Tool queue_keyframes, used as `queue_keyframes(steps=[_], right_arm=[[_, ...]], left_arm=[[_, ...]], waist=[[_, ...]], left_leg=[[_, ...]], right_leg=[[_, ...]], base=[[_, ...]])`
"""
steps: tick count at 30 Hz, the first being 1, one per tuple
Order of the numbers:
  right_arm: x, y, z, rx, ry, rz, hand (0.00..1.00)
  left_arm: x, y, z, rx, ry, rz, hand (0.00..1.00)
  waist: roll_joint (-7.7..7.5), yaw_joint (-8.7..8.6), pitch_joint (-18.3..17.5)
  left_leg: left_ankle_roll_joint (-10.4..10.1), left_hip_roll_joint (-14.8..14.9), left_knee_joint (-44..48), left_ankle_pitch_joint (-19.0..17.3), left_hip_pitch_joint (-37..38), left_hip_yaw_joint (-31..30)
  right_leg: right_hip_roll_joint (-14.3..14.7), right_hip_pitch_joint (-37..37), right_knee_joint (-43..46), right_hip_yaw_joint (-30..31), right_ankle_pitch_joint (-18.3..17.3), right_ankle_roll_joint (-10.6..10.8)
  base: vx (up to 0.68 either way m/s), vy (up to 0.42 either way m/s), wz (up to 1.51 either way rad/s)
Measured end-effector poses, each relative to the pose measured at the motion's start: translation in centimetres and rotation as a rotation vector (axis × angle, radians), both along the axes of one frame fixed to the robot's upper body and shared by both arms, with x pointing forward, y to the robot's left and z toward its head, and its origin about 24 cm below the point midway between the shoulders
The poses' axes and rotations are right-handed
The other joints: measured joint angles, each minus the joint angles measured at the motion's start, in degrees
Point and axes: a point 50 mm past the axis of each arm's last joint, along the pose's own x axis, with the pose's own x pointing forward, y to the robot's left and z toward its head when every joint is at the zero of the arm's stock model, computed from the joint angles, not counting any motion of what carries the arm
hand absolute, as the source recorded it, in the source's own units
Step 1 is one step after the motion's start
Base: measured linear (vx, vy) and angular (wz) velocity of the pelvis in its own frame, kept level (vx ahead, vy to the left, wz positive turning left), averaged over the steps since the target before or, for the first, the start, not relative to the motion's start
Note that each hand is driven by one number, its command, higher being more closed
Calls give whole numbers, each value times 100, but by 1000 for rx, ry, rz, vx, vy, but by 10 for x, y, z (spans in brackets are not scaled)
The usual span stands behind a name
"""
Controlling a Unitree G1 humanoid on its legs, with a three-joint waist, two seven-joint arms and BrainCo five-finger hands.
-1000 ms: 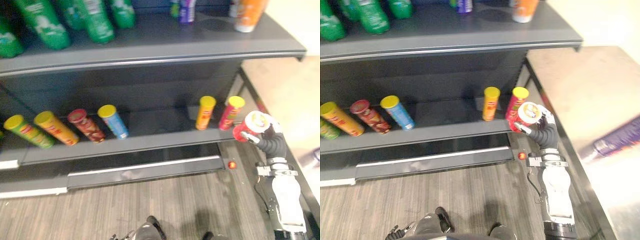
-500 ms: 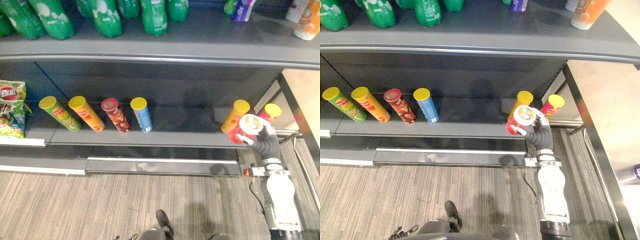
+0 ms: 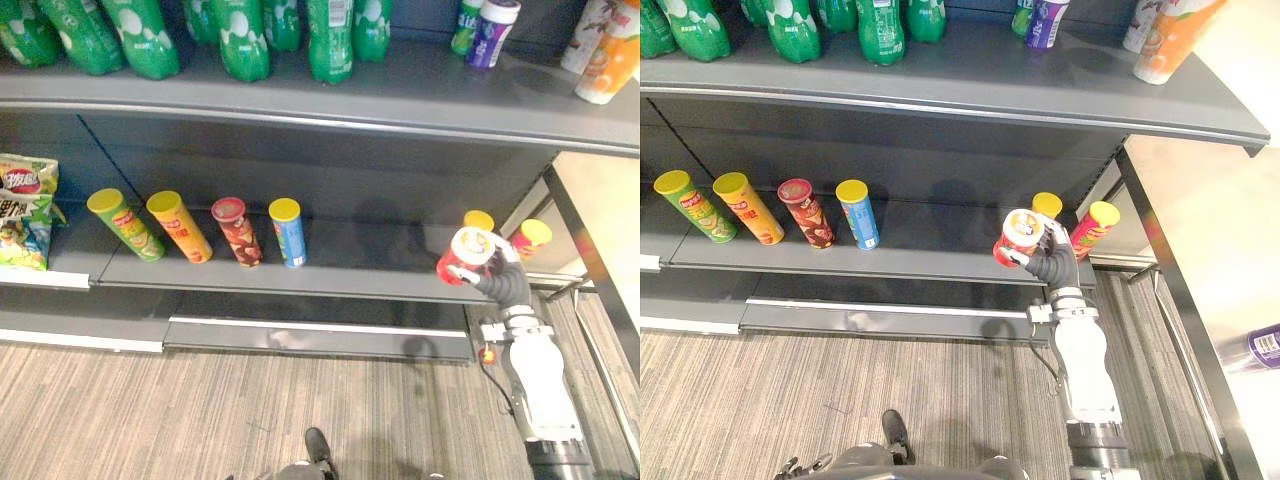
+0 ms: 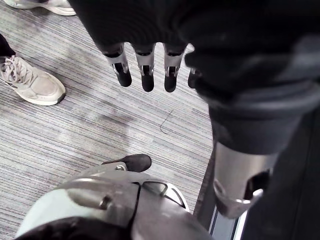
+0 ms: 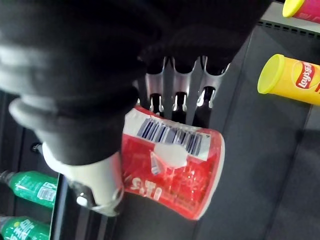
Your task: Put the gum and the chips on the shelf.
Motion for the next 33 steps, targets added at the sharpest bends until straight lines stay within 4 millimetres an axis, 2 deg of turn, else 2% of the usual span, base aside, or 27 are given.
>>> queue_keyframes(steps=[4,9,17,25,28,29,33], right_arm=[[6,3,11,-2,-40,13,100],[8,10,41,4,-161,57,100],[16,20,64,1,-238,132,100],[26,30,95,-44,-325,172,100],[37,35,104,-44,-334,186,100],[49,35,108,-37,-312,176,100],[66,34,118,-5,-292,158,100]], left_arm=[[0,-1,0,-9,-3,-6,0],[0,-1,0,-13,-1,-36,0],[-2,2,0,-3,10,-56,0],[-11,4,0,4,38,-72,0],[-14,5,0,7,46,-73,0],[-14,6,1,9,48,-77,0],[-14,7,1,11,47,-80,0]], waist=[[0,4,-3],[-9,2,-10],[-87,-9,-104],[-135,5,-152],[-158,15,-172],[-170,18,-180],[-188,42,-194]], left_leg=[[18,17,-9,79,-35,-15],[10,64,-18,137,-38,94],[-36,149,-23,247,-37,215],[-102,207,-26,328,-45,197],[-101,205,-26,332,-57,199],[-101,197,-26,333,-59,199],[-99,189,-26,334,-103,178]], right_leg=[[77,74,-227,9,0,0],[134,63,-362,151,-2,-3],[237,42,-504,336,-77,-118],[279,16,-484,365,-117,-72],[284,-21,-473,437,-115,-74],[286,-25,-474,471,-115,-74],[291,-49,-488,472,-114,-75]], base=[[-21,-99,1],[-24,-69,-11],[-38,-52,-10],[-49,5,0],[-31,46,-5],[-19,45,1],[-9,40,4]])
